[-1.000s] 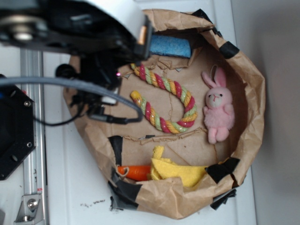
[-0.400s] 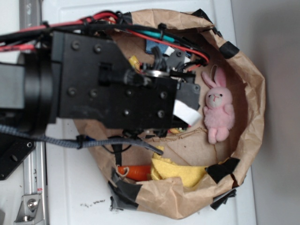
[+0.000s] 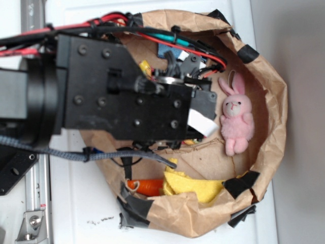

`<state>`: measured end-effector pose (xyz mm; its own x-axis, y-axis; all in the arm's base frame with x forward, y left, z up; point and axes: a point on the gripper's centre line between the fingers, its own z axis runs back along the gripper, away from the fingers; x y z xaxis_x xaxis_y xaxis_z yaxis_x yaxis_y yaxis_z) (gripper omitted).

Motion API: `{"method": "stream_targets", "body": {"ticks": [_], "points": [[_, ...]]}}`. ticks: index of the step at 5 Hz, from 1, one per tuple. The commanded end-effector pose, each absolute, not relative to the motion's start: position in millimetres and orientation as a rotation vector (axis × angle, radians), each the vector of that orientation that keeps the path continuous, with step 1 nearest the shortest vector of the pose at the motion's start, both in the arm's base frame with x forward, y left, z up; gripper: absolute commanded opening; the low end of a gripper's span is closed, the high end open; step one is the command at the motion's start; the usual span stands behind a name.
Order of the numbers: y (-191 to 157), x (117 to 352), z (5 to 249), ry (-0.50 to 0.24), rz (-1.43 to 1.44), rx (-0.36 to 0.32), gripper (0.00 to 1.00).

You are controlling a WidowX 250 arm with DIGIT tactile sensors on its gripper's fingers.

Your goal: Grab the multicolored rope.

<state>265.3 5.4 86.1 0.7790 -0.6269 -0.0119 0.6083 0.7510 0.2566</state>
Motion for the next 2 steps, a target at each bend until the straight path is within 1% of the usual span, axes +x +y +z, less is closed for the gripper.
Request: {"method": "stream_targets", "body": {"ticks": [1, 2], "points": [[-0.2, 299.4, 45.9, -0.134, -0.782, 0.172, 1.00], [1.9, 306.6, 32.0, -0.114, -0.791, 0.103, 1.00]]}}
